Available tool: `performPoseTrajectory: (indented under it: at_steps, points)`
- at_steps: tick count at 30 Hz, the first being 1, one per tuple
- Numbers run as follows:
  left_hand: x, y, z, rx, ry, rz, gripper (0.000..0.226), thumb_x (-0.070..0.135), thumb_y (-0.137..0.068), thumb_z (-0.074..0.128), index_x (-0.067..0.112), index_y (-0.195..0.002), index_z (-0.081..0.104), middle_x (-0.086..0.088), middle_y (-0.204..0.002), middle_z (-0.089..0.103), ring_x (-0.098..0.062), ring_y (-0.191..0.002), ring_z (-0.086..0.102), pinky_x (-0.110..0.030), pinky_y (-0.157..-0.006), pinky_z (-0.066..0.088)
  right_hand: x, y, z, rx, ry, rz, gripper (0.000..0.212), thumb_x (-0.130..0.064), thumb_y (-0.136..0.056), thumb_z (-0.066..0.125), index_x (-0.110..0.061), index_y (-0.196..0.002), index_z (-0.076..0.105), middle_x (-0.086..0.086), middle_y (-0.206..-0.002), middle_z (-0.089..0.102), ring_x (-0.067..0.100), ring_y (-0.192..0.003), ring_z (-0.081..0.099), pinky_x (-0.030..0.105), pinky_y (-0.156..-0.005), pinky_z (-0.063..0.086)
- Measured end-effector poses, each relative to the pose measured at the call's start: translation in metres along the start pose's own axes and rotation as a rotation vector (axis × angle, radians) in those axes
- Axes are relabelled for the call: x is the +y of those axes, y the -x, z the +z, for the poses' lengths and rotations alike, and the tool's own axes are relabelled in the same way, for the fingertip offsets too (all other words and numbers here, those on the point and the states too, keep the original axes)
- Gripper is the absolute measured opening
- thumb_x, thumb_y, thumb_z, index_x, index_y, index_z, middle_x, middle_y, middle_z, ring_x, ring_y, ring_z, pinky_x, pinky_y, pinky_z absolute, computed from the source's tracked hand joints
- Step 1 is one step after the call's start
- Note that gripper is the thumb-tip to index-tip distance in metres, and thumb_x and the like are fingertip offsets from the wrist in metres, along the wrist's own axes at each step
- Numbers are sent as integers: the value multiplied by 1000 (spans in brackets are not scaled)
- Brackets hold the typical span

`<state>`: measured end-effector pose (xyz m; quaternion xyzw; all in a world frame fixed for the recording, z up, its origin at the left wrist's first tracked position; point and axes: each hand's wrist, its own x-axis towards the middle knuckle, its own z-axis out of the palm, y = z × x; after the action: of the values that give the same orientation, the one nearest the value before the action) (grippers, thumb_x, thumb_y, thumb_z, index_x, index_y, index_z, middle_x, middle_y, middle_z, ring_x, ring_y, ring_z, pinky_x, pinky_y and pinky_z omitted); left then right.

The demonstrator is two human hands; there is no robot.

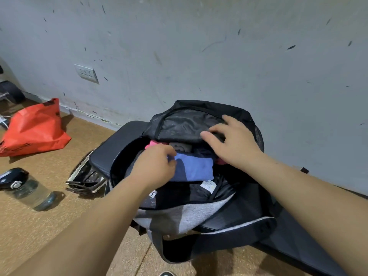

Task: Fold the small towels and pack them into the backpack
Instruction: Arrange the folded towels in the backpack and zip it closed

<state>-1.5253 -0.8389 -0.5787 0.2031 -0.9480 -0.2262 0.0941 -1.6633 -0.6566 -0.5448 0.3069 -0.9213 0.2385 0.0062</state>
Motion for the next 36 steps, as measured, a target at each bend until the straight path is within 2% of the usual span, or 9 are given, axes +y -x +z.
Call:
performPoseTrajectory:
  at_steps: [5,9,11,14,19,23,26,33,36]
  points:
    - [0,7,-15,23,80,-78,11,22,-88,67,23,-94,77,6,-80,72,-20,-78,68,-38,-74,60,0,-4,-9,50,-369,486,87,-88,-77,41,-22,-129,61,8,-142,57,35,-131,54,50,-110,45]
    - [7,7,-23,74,121,-48,11,22,-88,66,17,-91,76,0,-79,74,-26,-81,70,-43,-77,61,1,2,-19,123,-600,526,67,-30,-80,78,-18,-142,55,-4,-126,65,21,-108,64,29,-88,48]
    - [12,5,-29,192,157,0,13,25,-91,67,16,-98,74,-3,-92,74,-27,-89,71,-42,-83,59,-8,8,-31,176,-703,467,59,-16,-80,82,-22,-136,63,-4,-112,71,16,-96,67,27,-83,52]
    - [28,7,-45,445,251,82,22,31,-98,65,18,-115,66,1,-113,62,-22,-96,65,-39,-89,54,-29,22,-47,98,-732,230,15,-14,-76,81,-22,-89,79,12,-84,77,13,-73,67,37,-77,60]
    - [58,26,-75,761,215,352,28,22,-100,61,8,-123,66,-9,-128,64,-27,-118,57,-31,-102,43,-51,66,-43,-190,-357,-183,23,-34,-74,86,-21,-91,77,1,-76,62,7,-71,55,32,-71,50]
    - [57,35,-74,273,115,250,15,30,-97,61,26,-108,70,8,-108,72,-20,-103,65,-41,-92,54,-52,94,-25,-727,6,-230,52,-61,-78,80,-32,-120,73,-15,-128,58,3,-120,55,20,-105,44]
    - [33,34,-54,-142,-50,29,20,30,-96,61,28,-112,74,3,-116,75,-22,-100,69,-38,-90,58,-43,101,-1,-760,61,-175,38,-63,-92,62,-30,-108,71,-13,-109,69,13,-103,64,34,-95,52]
    - [-37,19,-40,-176,-267,-241,33,33,-91,57,24,-122,61,-4,-126,61,-35,-116,56,-50,-95,51,-38,90,16,-689,199,-88,41,-54,-105,41,-23,-128,56,4,-125,68,30,-116,61,38,-95,49]
    - [-43,22,-35,-282,-152,-266,33,19,-90,57,15,-122,64,-7,-114,66,-31,-96,62,-37,-74,53,-48,76,5,-844,241,5,44,-52,-107,39,-17,-120,62,7,-108,70,27,-93,64,31,-67,50]
